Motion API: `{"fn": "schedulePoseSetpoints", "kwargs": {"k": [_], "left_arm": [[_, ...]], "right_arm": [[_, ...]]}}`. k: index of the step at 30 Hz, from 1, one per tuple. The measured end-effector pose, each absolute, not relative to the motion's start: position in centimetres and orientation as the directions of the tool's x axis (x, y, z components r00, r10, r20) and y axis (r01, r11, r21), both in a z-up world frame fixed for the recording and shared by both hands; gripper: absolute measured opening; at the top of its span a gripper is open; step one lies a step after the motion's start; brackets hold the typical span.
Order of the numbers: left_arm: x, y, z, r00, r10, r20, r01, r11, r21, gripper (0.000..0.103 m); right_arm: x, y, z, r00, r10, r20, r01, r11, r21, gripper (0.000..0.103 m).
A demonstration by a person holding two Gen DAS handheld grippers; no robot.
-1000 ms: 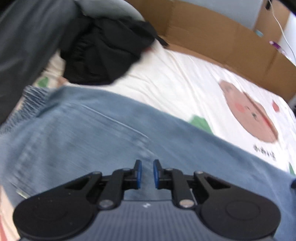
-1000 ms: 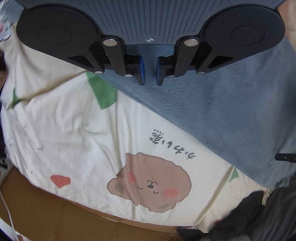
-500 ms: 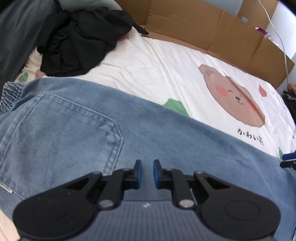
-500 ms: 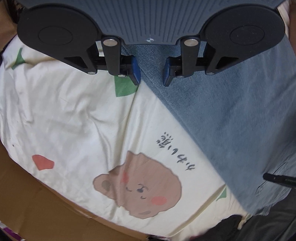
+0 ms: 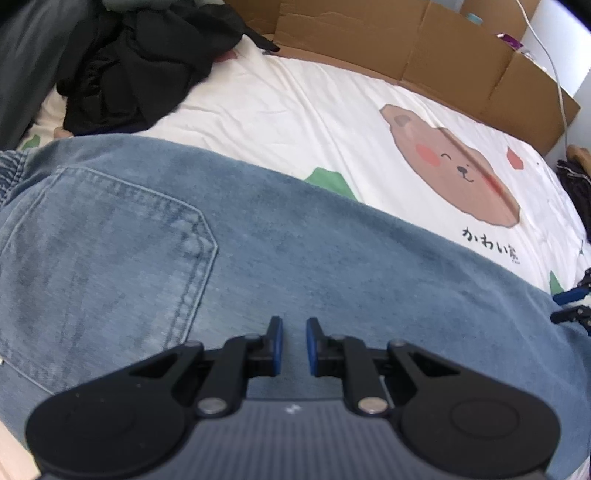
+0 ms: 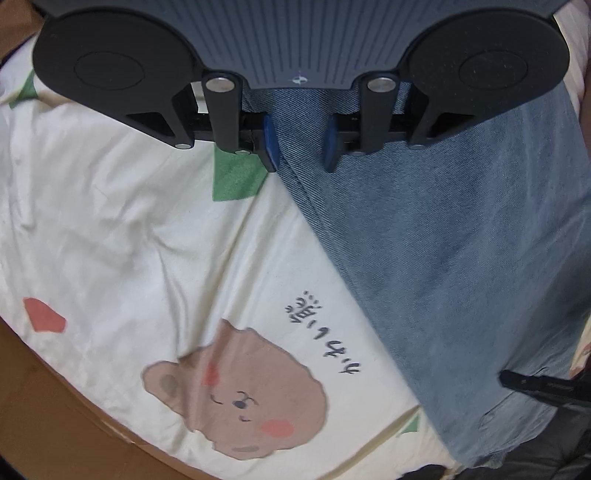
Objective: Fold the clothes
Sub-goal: 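Pinch the folded jeans edge with the right gripper and tug it straight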
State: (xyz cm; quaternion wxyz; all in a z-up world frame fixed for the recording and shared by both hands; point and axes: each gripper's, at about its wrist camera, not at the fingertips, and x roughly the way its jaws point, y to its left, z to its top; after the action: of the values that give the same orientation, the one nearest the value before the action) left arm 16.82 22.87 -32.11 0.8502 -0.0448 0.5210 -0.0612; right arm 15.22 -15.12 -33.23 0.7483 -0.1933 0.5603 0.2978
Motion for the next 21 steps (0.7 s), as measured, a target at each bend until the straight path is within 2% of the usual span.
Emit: {"fn": "schedulePoseSetpoints", "kwargs": {"k": [1,3,14,21], "left_arm": [[16.8,22.8,-32.1,0.45,-0.152,-0.88,0.058,0.988,-0.141,0.014],[16.7,22.8,-32.1,0.45,-0.154,-0.88,0.057,0.988,-0.144,0.014],[16.4,22.2,-32.1,0.447,-0.174,-0.878,0.063,0.985,-0.163,0.014],[17.0,20.1,-32.5,0.439,-0.231,-0.868,0.089,0.973,-0.214,0.014]], "right_arm": [[15.2,-15.1,-33.2,0.194,0.231,-0.954,-0.671,0.74,0.043,0.016],[15.3,-15.3,-33.0,0.196,0.229,-0.953,-0.676,0.736,0.038,0.001],[15.0,-14.6,-31.5,0.28,0.156,-0.947,-0.643,0.763,-0.065,0.0],[15.2,-14.1,-33.1,0.312,0.115,-0.943,-0.6,0.793,-0.102,0.0]]}}
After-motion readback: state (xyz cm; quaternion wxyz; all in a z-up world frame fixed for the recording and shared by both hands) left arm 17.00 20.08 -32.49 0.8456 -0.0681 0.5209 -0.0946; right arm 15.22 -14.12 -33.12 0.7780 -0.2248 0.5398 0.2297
